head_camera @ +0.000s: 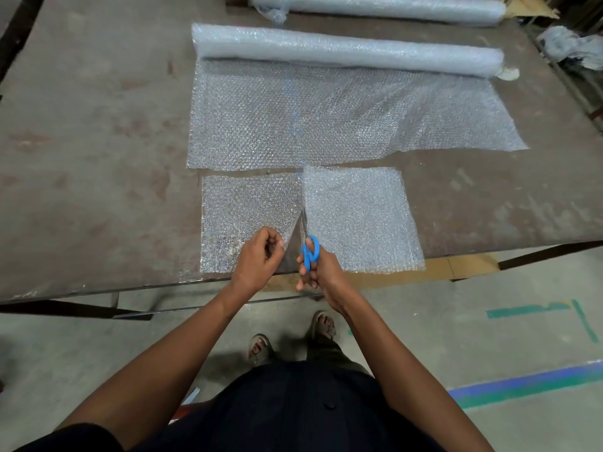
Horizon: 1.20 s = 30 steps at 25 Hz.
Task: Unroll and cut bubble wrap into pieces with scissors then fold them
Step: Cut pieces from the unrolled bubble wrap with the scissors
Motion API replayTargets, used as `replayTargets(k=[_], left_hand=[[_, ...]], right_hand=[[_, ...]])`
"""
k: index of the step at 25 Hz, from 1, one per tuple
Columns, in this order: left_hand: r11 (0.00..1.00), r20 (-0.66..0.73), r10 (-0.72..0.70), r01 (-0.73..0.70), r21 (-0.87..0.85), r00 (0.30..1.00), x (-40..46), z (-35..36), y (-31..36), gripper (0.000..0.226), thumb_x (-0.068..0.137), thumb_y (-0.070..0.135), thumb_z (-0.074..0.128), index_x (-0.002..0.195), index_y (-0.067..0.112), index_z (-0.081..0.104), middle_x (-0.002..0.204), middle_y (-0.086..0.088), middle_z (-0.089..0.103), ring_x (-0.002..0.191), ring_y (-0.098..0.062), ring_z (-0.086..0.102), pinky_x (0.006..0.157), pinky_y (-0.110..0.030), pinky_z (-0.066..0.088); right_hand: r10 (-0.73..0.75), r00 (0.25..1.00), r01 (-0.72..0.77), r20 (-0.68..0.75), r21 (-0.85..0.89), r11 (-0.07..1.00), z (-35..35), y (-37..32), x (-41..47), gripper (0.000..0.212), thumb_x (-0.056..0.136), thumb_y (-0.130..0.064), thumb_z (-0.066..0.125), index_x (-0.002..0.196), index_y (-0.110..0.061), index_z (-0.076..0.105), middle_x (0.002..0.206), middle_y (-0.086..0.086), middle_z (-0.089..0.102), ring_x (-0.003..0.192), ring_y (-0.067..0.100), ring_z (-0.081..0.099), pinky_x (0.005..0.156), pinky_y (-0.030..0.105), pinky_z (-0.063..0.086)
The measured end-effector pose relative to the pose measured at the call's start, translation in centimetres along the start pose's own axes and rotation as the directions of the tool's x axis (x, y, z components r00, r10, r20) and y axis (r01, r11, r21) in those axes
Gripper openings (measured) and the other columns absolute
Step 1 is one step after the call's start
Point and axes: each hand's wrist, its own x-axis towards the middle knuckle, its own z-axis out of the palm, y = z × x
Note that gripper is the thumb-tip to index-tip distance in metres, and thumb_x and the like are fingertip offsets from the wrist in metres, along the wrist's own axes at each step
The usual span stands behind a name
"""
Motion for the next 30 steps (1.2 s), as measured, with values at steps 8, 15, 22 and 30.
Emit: replayTargets(k=[8, 15, 22, 30], left_hand=[[0.999, -0.014, -0.026, 0.025, -0.033, 1.0, 0.1, -0.1, -0.1, 0.006, 0.097, 0.021, 0.06, 0.099, 0.015, 0.06, 0.081, 0.009, 0.06, 0.069, -0.003, 0.053, 0.062, -0.014, 0.037], [0.999, -0.001, -0.023, 0.023, -0.031, 1.0, 0.1, -0.2, 0.0, 0.004, 0.097, 0.019, 0.062, 0.097, 0.016, 0.059, 0.079, 0.008, 0.059, 0.068, -0.003, 0.051, 0.062, -0.014, 0.035], [0.999, 0.002, -0.022, 0.022, -0.044, 1.0, 0.1, -0.3, -0.1, 0.014, 0.097, 0.028, 0.058, 0.097, 0.014, 0.059, 0.079, 0.005, 0.059, 0.067, -0.003, 0.05, 0.062, -0.013, 0.034], [0.996, -0.014, -0.046, 0.045, -0.082, 0.999, 0.2, -0.5, 0.1, 0.018, 0.099, 0.037, 0.053, 0.097, 0.019, 0.057, 0.078, 0.005, 0.058, 0.068, -0.007, 0.051, 0.061, -0.022, 0.038]], right_hand=[[0.011, 0.999, -0.014, 0.05, 0.061, 0.998, 0.4, 0.1, -0.9, 0.065, 0.108, -0.064, 0.034, 0.09, -0.01, 0.063, 0.063, 0.001, 0.062, 0.05, 0.024, 0.066, 0.049, 0.028, 0.031], [-0.004, 0.998, 0.001, 0.058, 0.046, 0.999, 0.2, -1.9, 2.0, 0.064, 0.108, -0.064, 0.037, 0.095, -0.008, 0.064, 0.066, 0.002, 0.063, 0.051, 0.024, 0.066, 0.046, 0.027, 0.031], [0.015, 0.997, -0.023, 0.08, 0.098, 0.995, -0.5, -2.8, 2.5, 0.059, 0.109, -0.06, 0.044, 0.106, -0.003, 0.059, 0.071, 0.004, 0.06, 0.043, 0.018, 0.061, 0.034, 0.022, 0.028], [-0.025, 1.0, 0.025, 0.009, 0.013, 1.0, -0.6, -3.7, 2.3, 0.052, 0.108, -0.054, 0.052, 0.106, -0.002, 0.06, 0.068, 0.001, 0.058, 0.037, 0.013, 0.047, 0.033, 0.022, 0.024]])
